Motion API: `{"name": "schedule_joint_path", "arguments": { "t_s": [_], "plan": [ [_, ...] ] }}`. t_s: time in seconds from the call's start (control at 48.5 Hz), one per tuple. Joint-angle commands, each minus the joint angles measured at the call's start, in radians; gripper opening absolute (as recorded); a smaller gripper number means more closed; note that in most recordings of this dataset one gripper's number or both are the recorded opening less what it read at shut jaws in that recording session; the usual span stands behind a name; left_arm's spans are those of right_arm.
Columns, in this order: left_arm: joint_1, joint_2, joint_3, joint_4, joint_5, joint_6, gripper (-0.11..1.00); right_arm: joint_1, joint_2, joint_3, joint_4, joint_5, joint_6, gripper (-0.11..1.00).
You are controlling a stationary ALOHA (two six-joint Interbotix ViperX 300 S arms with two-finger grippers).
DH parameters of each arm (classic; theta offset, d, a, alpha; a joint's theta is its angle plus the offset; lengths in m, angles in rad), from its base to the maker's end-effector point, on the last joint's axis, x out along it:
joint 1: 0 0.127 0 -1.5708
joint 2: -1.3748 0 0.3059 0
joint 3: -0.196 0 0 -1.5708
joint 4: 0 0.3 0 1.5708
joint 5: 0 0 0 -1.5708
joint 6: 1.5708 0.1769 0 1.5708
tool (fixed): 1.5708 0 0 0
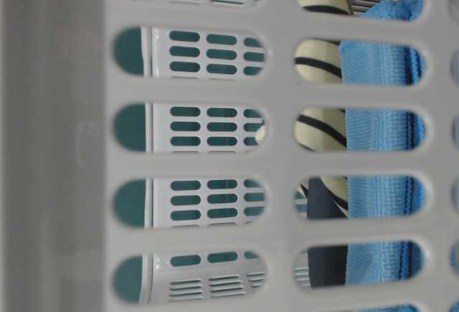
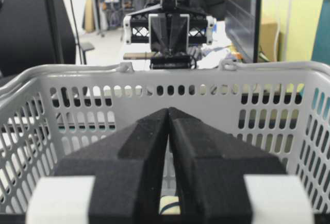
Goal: Pick up the blue cloth from the shopping basket with the left arm.
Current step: 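Move the left gripper over the basket toward the blue cloth, then lower the open left gripper and close it on the blue cloth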
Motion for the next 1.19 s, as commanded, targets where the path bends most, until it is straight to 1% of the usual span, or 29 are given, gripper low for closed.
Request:
{"name": "schedule_joint_path", "arguments": {
  "t_s": [0.0, 0.021, 0.062, 0.082, 0.124, 0.33, 0.412, 0.494, 0.639, 0.762, 0.803, 0.845, 0.906, 0.968, 1.03, 1.092, 1.133, 1.174],
  "plan": [
    [-0.008, 0.0, -0.063, 0.041, 0.048, -0.009, 0.06, -0.005, 0.009, -0.003, 0.005, -0.003, 0.008, 0.01],
    [-0.009, 0.002, -0.077, 0.041, 0.066, -0.012, 0.06, -0.006, 0.008, -0.002, 0.009, 0.002, 0.009, 0.01],
    [-0.012, 0.005, -0.107, 0.041, 0.109, -0.014, 0.02, -0.008, 0.005, -0.003, 0.017, 0.017, 0.012, 0.06],
    [-0.012, 0.005, -0.124, 0.041, 0.133, -0.015, 0.0, -0.008, 0.003, -0.003, 0.02, 0.028, 0.015, 0.05],
    [-0.015, 0.009, -0.158, 0.041, 0.187, -0.017, 0.0, -0.009, 0.002, -0.006, 0.02, 0.06, 0.023, -0.01],
    [-0.035, 0.1, -0.354, 0.041, 0.46, -0.015, 0.0, -0.009, -0.012, -0.048, 0.02, 0.152, 0.035, -0.01],
    [-0.048, 0.161, -0.436, 0.041, 0.558, -0.014, 0.0, -0.009, -0.014, -0.064, 0.02, 0.179, 0.035, -0.01],
    [-0.057, 0.235, -0.517, 0.041, 0.66, -0.012, 0.0, -0.009, -0.011, -0.08, 0.02, 0.236, 0.037, -0.01],
    [-0.094, 0.368, -0.647, 0.043, 0.775, -0.003, 0.0, -0.009, -0.008, -0.106, 0.021, 0.318, 0.046, -0.01],
    [-0.109, 0.488, -0.753, 0.041, 0.868, -0.009, 0.0, -0.009, -0.014, -0.109, 0.021, 0.33, 0.044, 0.0],
    [-0.107, 0.525, -0.784, 0.041, 0.896, -0.011, 0.0, -0.009, -0.015, -0.109, 0.021, 0.327, 0.043, 0.02],
    [-0.107, 0.558, -0.815, 0.041, 0.922, -0.011, 0.0, -0.009, -0.015, -0.109, 0.02, 0.325, 0.043, 0.06],
    [-0.109, 0.607, -0.864, 0.041, 0.959, -0.011, 0.0, -0.009, -0.015, -0.109, 0.02, 0.325, 0.043, 0.17],
    [-0.109, 0.657, -0.913, 0.041, 0.996, -0.017, 0.01, -0.009, -0.015, -0.109, 0.02, 0.327, 0.044, 0.32],
    [-0.107, 0.701, -0.962, 0.041, 1.034, -0.017, 0.02, -0.009, -0.015, -0.109, 0.02, 0.324, 0.046, 0.5],
    [-0.112, 0.746, -1.009, 0.041, 1.075, -0.015, 0.09, -0.009, -0.017, -0.11, 0.02, 0.319, 0.046, 0.65],
    [-0.112, 0.773, -1.039, 0.041, 1.106, -0.017, 0.17, -0.011, -0.017, -0.109, 0.02, 0.318, 0.044, 0.72],
    [-0.112, 0.801, -1.066, 0.041, 1.138, -0.02, 0.28, -0.012, -0.017, -0.109, 0.02, 0.318, 0.046, 0.77]
  ]
}}
